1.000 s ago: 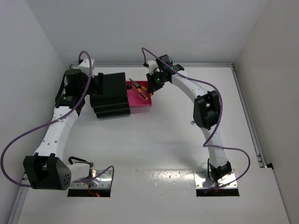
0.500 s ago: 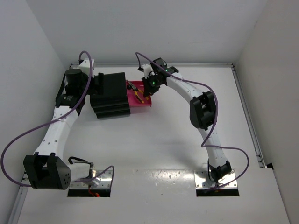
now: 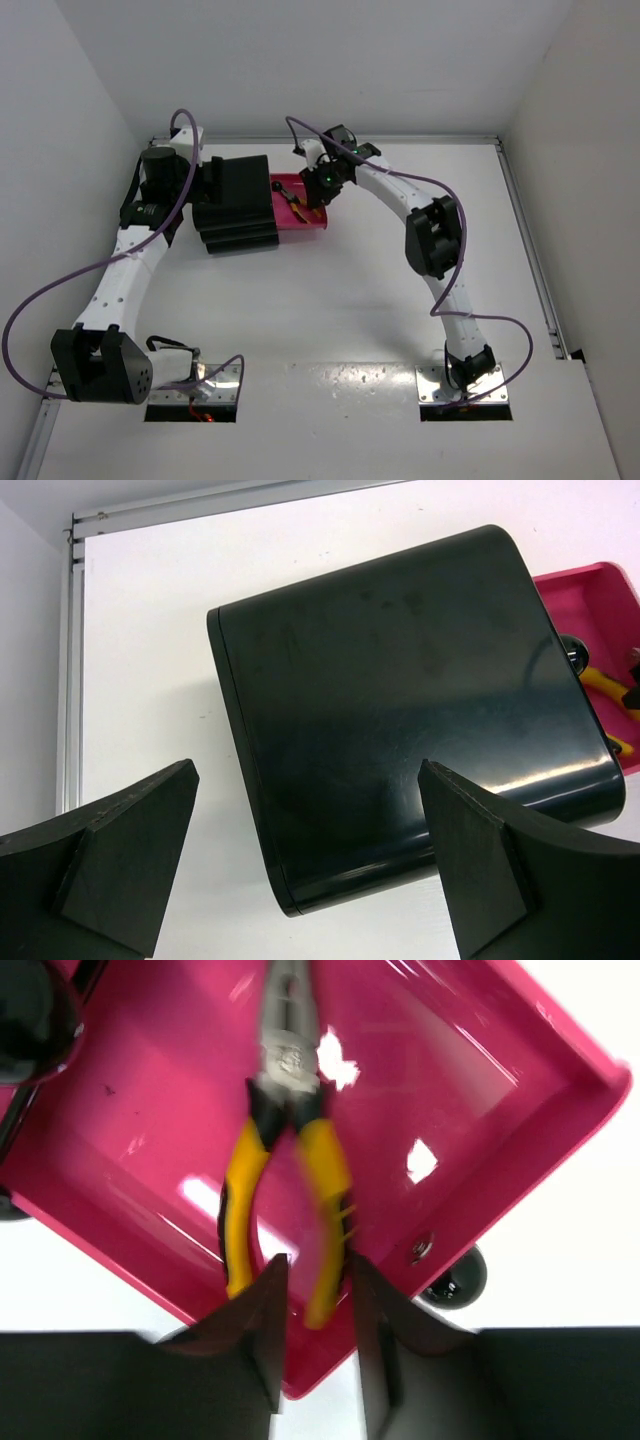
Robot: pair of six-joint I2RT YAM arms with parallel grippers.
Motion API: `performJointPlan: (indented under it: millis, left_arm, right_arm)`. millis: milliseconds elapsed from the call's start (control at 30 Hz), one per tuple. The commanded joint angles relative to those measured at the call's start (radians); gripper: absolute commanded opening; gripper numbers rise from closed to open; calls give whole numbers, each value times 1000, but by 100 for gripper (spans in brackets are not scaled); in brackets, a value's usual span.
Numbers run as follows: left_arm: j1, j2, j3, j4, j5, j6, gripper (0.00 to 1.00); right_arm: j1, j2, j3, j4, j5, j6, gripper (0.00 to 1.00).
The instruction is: Sort the tools into containers
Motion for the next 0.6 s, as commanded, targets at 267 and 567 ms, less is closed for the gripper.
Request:
performJointPlan:
  millis: [267, 567]
  left_arm:
    - [8, -2, 35, 21, 10, -16, 99]
    - [17, -2, 44, 21, 1, -25, 99]
  right_arm:
    - [26, -12, 53, 2, -19, 0, 42]
    - [-97, -339, -318, 451, -20, 276, 44]
